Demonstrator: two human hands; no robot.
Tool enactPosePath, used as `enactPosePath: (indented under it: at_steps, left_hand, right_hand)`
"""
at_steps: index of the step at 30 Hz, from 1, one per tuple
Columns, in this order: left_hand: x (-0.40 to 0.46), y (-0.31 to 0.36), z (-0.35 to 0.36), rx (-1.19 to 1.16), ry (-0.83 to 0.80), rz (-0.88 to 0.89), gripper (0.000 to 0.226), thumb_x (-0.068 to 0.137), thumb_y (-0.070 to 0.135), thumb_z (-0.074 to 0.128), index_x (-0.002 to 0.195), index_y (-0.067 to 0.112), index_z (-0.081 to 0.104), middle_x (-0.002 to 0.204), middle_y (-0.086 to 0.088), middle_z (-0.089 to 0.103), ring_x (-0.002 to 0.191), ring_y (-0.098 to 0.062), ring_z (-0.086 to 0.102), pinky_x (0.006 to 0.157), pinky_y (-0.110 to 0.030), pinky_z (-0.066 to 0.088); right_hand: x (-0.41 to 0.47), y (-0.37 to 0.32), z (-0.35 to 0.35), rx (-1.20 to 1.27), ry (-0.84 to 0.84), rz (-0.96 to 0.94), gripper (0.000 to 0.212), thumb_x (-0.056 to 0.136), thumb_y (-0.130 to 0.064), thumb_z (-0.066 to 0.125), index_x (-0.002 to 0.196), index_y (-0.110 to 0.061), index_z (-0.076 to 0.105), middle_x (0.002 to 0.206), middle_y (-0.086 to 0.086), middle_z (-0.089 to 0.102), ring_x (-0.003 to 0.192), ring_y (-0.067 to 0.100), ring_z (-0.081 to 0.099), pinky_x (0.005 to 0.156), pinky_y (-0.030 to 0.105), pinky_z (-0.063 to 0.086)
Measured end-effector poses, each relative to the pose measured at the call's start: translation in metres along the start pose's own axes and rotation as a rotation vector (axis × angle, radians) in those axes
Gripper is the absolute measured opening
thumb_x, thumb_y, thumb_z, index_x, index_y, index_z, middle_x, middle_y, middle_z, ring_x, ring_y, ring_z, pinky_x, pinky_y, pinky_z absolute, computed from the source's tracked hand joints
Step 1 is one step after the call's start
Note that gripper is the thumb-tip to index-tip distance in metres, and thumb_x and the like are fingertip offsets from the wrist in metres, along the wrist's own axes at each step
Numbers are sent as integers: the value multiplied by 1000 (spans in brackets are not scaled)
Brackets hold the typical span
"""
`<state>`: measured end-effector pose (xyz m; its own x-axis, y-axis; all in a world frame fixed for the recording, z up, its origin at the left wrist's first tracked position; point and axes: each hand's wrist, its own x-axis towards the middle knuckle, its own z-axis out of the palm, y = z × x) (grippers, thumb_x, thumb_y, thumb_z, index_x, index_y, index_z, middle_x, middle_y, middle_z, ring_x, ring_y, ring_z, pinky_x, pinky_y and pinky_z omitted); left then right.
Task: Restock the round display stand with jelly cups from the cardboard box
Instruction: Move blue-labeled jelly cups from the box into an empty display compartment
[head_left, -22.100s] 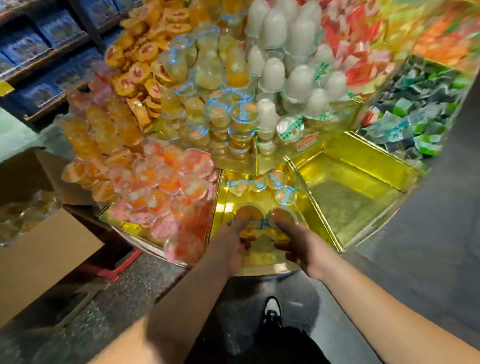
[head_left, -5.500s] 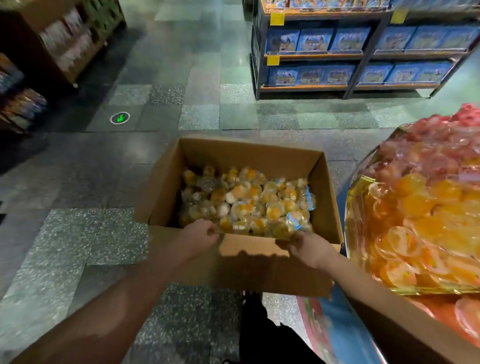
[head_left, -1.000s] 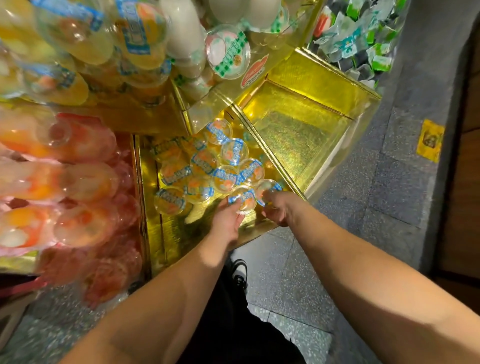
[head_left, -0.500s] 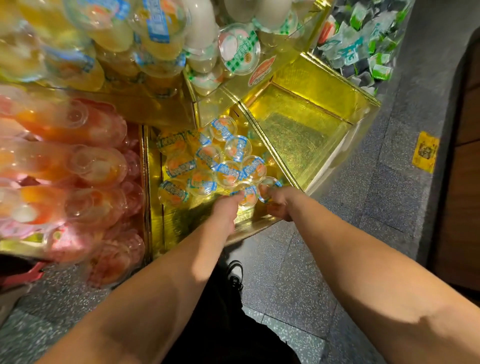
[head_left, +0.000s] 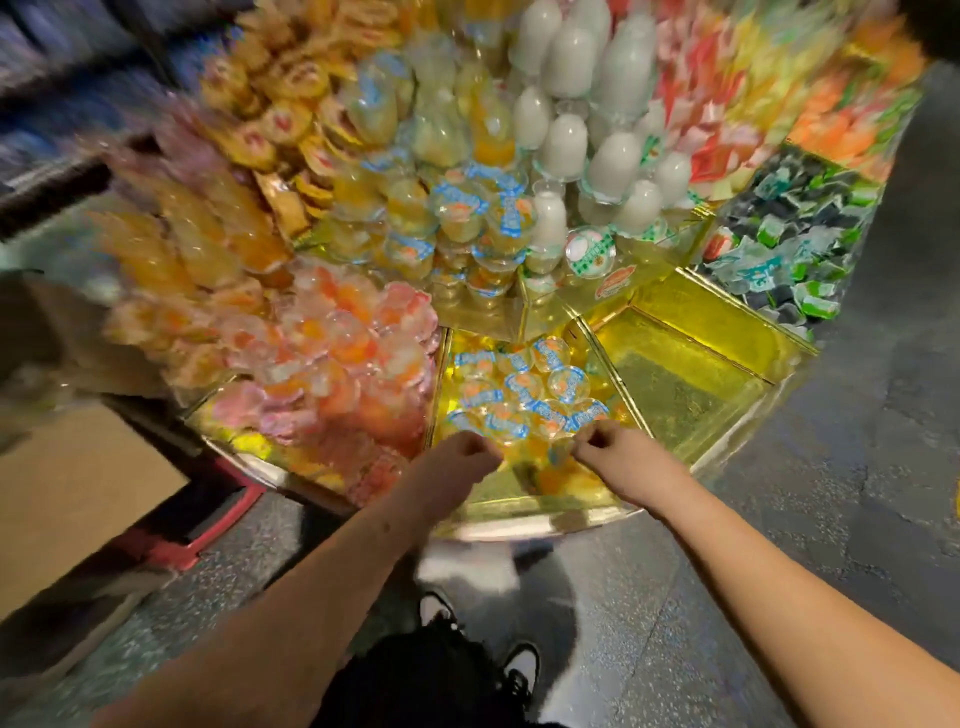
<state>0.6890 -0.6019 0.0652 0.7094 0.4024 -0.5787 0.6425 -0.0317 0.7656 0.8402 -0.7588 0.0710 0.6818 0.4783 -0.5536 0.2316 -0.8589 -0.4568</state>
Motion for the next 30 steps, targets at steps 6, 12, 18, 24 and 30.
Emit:
enactPosePath:
  at_steps: [6, 12, 18, 24, 30]
  left_hand:
    - [-72, -22, -141, 206, 189, 61, 11, 94, 29, 59, 89, 38, 63, 95, 6, 64, 85, -11, 57, 80, -32, 45]
    - [-155, -97, -275, 118, 585, -12, 6, 96, 29, 59, 95, 25, 63, 91, 5, 64, 76, -6, 53, 60, -7, 37]
    - [-227, -223, -415, 158, 773, -191, 15, 94, 39, 52, 89, 29, 62, 102, -3, 65, 92, -19, 58, 81, -30, 46]
    - [-278, -329, -514, 193, 821, -327, 18, 99, 28, 53, 101, 13, 64, 95, -5, 61, 94, -23, 59, 74, -32, 41]
    - [-279, -405, -568, 185, 751, -494, 22, 100, 29, 50, 108, 12, 61, 103, -5, 60, 90, -17, 54, 65, -27, 39]
  right_hand:
    - [-42, -131, 19, -93, 13, -381, 20, 97, -38, 55, 103, -22, 64, 100, 2, 68, 99, 24, 63, 68, 28, 37]
    - [-72, -292, 97, -258, -61, -733, 20, 97, -37, 54, 100, -19, 59, 95, -2, 63, 97, 24, 61, 66, 29, 37]
    - [-98, -454, 243, -407, -174, -905, 20, 97, -36, 54, 100, -18, 60, 110, 10, 68, 107, 30, 61, 72, 31, 38]
    - [-99, -558, 381, -510, -348, -916, 19, 97, -35, 53, 95, -17, 60, 99, 10, 68, 100, 29, 64, 77, 34, 46]
    - [-58, -587, 452, -636, -366, -833, 29, 98, -33, 51, 118, -14, 62, 115, 13, 67, 107, 31, 62, 84, 32, 48]
